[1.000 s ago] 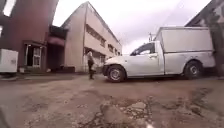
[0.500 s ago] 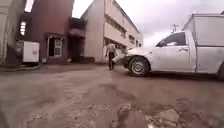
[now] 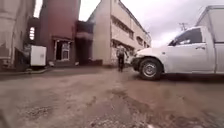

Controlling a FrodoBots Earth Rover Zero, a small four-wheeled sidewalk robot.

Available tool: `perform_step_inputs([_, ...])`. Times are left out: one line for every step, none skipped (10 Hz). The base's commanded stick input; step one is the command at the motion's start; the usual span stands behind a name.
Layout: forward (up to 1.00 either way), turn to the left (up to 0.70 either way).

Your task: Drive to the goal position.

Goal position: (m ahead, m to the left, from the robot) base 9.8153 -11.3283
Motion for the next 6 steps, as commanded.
perform_step_inputs([0.85, 0.0])
perform_step_inputs([0.85, 0.0])
perform_step_inputs([0.85, 0.0])
perform_step_inputs([0.85, 0.0])
perform_step_inputs([0.85, 0.0])
perform_step_inputs([0.85, 0.0])
